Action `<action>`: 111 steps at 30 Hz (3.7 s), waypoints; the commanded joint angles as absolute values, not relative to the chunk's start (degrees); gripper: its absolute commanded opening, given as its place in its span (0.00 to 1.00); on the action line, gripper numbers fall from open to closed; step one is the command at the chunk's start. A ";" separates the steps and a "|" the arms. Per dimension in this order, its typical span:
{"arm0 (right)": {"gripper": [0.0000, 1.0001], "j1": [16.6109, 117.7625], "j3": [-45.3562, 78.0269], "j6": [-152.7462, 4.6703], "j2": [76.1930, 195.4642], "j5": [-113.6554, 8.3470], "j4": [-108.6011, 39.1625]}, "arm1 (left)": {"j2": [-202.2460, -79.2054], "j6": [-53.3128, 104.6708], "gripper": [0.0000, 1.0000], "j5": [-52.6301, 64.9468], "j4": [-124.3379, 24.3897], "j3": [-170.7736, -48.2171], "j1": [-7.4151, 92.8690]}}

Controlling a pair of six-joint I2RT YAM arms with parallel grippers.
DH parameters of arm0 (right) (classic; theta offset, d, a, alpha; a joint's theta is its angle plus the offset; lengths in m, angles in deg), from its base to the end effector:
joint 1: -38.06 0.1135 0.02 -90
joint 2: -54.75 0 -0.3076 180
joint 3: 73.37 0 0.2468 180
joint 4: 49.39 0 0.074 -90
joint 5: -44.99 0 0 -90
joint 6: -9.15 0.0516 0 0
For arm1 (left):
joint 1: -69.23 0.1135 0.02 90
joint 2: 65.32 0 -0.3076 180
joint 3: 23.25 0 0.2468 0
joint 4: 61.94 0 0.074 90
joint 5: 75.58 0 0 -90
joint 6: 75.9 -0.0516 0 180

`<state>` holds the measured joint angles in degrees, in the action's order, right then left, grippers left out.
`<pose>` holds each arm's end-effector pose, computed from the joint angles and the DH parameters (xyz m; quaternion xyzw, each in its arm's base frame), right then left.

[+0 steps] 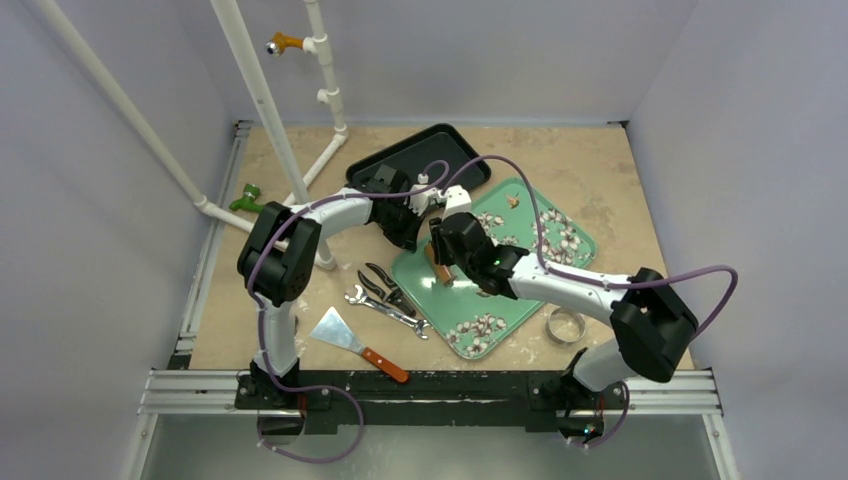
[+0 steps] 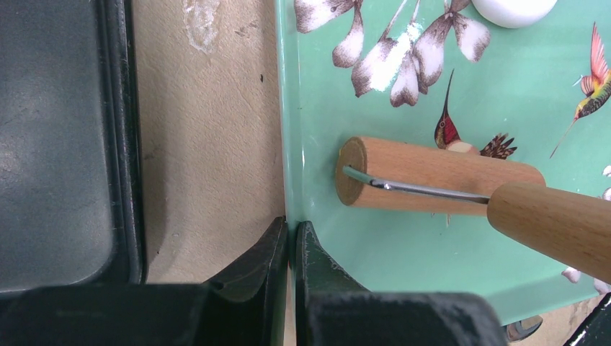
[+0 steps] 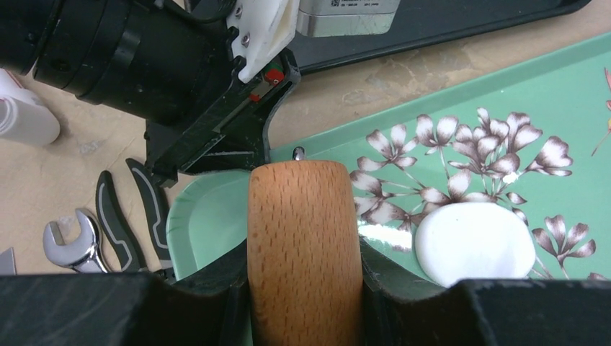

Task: Roll out the dumpling wrappers from the dough

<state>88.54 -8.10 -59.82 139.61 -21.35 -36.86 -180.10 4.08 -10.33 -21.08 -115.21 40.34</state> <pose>0.2245 0.2396 0.2726 -0.1218 0.8536 0.1311 0.4892 0.3660 -0.2267 0.1887 0.3628 0.8806 -0.2423 0.1852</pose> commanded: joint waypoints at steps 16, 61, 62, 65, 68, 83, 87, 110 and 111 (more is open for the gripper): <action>0.00 79.47 -2.17 -70.40 135.52 -18.03 -32.67 | -179.72 2.71 0.00 -11.15 -20.98 -114.06 40.12; 0.00 73.57 -9.62 -65.34 136.52 -29.69 -32.75 | -179.59 2.68 0.00 -11.63 -21.24 -113.81 40.37; 0.00 73.57 -10.19 -64.62 136.50 -30.44 -32.70 | -179.66 2.75 0.00 -11.67 -21.32 -113.84 40.32; 0.00 73.61 -12.06 -63.02 136.25 -32.18 -33.77 | -179.66 2.71 0.00 -11.68 -21.25 -113.83 40.38; 0.00 73.66 -13.33 -61.76 135.75 -32.64 -34.85 | -179.66 2.69 0.00 -11.66 -21.26 -113.80 40.40; 0.00 82.33 -11.07 -56.99 140.75 -23.69 -32.02 | -179.66 2.71 0.00 -11.86 -21.27 -113.90 40.48; 0.00 85.00 -8.46 -56.44 141.94 -21.09 -28.69 | -179.72 2.68 0.00 -11.84 -21.24 -113.88 40.49; 0.00 75.56 -3.22 -64.94 131.70 -23.65 -29.38 | -179.67 2.67 0.00 -11.86 -21.29 -113.89 40.49; 0.00 75.51 -3.50 -64.94 132.46 -23.67 -29.43 | -179.69 2.73 0.00 -11.85 -21.30 -113.88 40.51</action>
<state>76.69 -3.29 -62.98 132.90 -23.52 -26.36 -180.08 4.08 -11.34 -21.33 -114.89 40.60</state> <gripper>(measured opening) 0.321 0.037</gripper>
